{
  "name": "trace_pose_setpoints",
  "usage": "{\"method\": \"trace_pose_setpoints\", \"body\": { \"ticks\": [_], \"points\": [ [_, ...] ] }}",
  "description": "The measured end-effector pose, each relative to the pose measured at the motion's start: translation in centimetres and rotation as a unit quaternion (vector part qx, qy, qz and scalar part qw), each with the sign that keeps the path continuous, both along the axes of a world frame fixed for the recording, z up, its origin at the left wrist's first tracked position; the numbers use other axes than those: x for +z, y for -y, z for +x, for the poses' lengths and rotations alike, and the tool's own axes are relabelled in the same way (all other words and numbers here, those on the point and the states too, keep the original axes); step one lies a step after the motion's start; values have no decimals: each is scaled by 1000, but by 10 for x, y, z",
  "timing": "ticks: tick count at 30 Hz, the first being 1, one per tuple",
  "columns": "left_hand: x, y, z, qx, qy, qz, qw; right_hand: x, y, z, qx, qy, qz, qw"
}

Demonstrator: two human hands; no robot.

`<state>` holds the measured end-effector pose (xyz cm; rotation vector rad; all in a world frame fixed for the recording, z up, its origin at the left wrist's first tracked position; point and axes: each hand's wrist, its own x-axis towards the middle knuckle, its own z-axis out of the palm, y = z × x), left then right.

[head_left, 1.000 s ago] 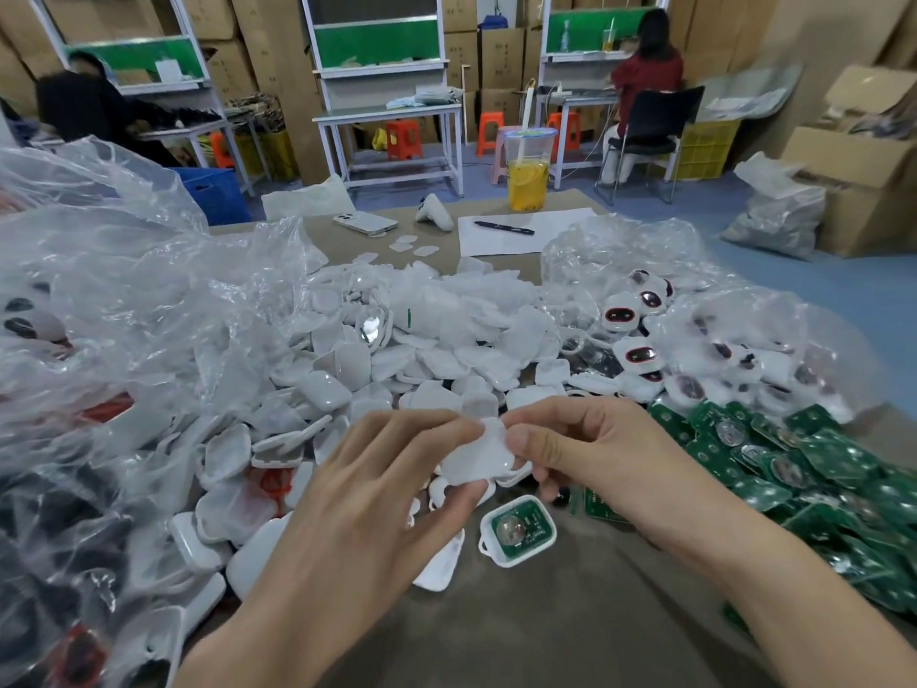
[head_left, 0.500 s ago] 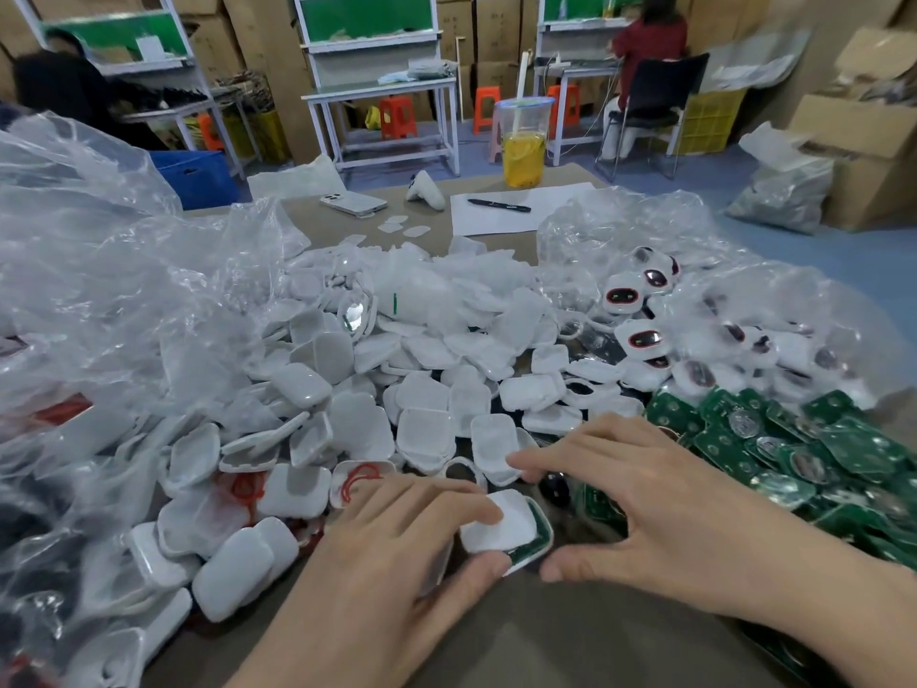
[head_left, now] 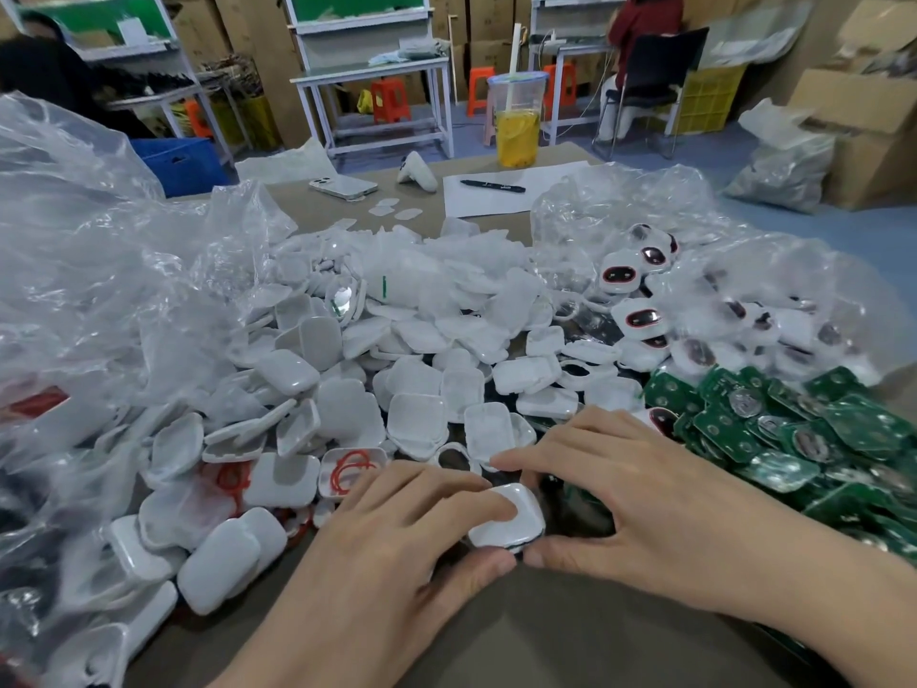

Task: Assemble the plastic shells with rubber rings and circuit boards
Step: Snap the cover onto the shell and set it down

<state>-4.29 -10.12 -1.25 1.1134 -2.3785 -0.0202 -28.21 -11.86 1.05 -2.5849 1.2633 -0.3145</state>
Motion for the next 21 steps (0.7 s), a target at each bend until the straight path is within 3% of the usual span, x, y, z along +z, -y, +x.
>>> {"method": "trace_pose_setpoints", "body": {
  "ticks": [21],
  "points": [
    [-1,-3,-2,-4,-8,11,1000,-9,5,-2,3,61,36,997]
  ]
}}
